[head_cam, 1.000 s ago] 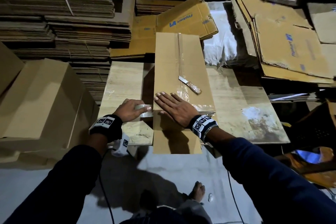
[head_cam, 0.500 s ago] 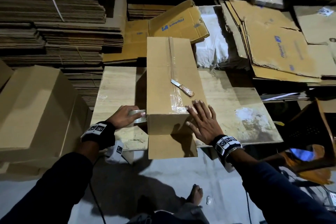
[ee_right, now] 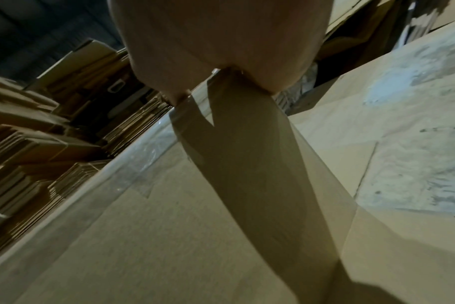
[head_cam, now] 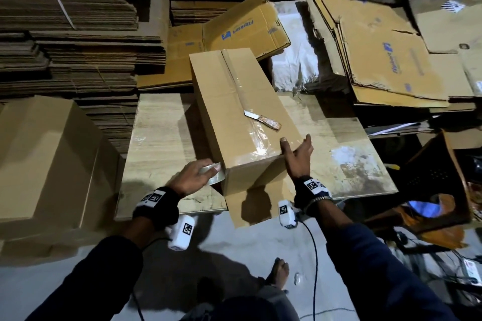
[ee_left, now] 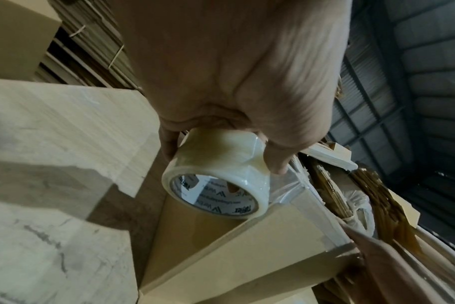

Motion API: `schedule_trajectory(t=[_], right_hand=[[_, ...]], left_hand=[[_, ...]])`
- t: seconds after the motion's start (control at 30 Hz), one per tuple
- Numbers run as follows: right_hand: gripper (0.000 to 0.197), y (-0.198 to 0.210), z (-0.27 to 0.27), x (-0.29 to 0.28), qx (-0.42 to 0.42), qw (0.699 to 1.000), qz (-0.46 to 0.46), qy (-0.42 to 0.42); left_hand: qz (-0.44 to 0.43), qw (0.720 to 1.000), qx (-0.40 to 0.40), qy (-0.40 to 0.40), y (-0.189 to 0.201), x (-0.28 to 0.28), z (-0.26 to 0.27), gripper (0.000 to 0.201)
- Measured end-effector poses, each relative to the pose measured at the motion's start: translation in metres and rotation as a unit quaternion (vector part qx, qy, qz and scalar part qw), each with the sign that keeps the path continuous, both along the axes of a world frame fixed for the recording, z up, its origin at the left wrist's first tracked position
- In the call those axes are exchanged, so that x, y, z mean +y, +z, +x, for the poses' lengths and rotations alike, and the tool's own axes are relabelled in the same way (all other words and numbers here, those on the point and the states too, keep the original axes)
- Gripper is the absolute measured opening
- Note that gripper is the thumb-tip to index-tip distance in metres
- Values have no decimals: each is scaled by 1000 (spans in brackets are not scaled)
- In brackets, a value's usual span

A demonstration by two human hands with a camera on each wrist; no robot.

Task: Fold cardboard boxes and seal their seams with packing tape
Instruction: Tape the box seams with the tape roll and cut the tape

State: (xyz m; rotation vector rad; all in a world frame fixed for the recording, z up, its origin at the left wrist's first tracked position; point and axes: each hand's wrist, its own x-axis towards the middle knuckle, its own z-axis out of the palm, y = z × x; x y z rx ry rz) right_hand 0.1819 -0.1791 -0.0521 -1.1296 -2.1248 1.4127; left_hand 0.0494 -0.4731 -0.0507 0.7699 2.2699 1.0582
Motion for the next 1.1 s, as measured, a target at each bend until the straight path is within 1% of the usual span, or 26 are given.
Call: schedule_trajectory(t=[0.07, 0.13, 0.17, 0.23, 0.27, 0.3, 0.33, 0.37, 0.43, 0.47, 0.5, 0.57, 0.63, 0.7, 0.77, 0.8, 0.83, 0.87, 0.9, 0.93, 0.97, 1.0, 1.03, 1.1], right_hand=[[107, -1, 0, 9, 16, 999, -33, 3], [111, -4, -3, 18, 31, 998, -52, -10], [111, -4, -5, 22, 33, 998, -56, -24], [106, -4, -9, 27, 25, 997, -52, -52], [103, -4, -11, 29, 16, 997, -50, -60], [101, -5, -12, 30, 8, 997, -47, -64], [100, -6, -13, 31, 3, 997, -40, -62], [100, -8, -14, 33, -1, 998, -33, -58], [99, -8, -14, 35, -14, 998, -27, -53], [98, -6, -15, 35, -22, 998, -24, -52], [96, -5, -15, 35, -32, 998, -21, -54], [95, 0, -15, 33, -48, 997, -23, -57], [96, 3, -14, 31, -51, 997, -27, -57], [99, 5, -13, 34, -66, 996, -30, -58], [102, 11, -12, 33, -124, 989, -20, -82], [103, 15, -12, 32, -160, 982, -3, -98], [102, 21, -13, 29, -186, 976, 40, -108], [97, 28, -14, 27, -200, 967, 116, -106], [87, 35, -16, 25, -200, 953, 210, -88], [77, 41, -21, 25, -185, 937, 291, -52], [67, 50, -29, 24, -166, 926, 338, 1], [60, 56, -38, 24, -154, 921, 352, 65], [57, 62, -47, 23, -153, 917, 347, 126], [51, 70, -60, 20, -177, 900, 336, 212]], left_hand=[[10, 998, -56, 20, 3, 5, 5, 45], [37, 989, -137, 45, 8, 10, 12, 43], [50, 983, -169, 47, 8, 15, 17, 40], [54, 974, -219, 28, 13, 23, 31, 22], [47, 975, -219, 14, 16, 25, 38, 16], [41, 976, -213, 7, 17, 27, 43, 16], [27, 983, -183, -6, 12, 25, 44, 13], [16, 988, -153, -19, 11, 23, 45, 19], [-17, 995, -88, -32, 10, 18, 43, 48], [-44, 997, -52, -34, 8, 16, 41, 55], [-77, 996, -22, -27, 7, 16, 38, 59], [-134, 991, 11, 0, 9, 15, 36, 67], [-145, 989, 10, 11, 11, 15, 36, 72], [-125, 992, -19, 8, 7, 12, 32, 75], [-95, 995, -26, 4, 6, 7, 25, 74], [-77, 997, -25, 8, 6, 4, 20, 69], [-65, 997, -30, 19, 5, 3, 17, 61], [-55, 997, -40, 27, 4, 1, 14, 55], [-48, 997, -48, 35, 3, 0, 12, 52], [-44, 997, -56, 42, 2, -1, 12, 52], [-40, 996, -60, 47, 1, -1, 12, 50], [-37, 996, -61, 46, 2, -1, 13, 48], [-34, 997, -63, 40, 4, 0, 13, 46], [-20, 997, -71, 12, 6, 0, 13, 38]])
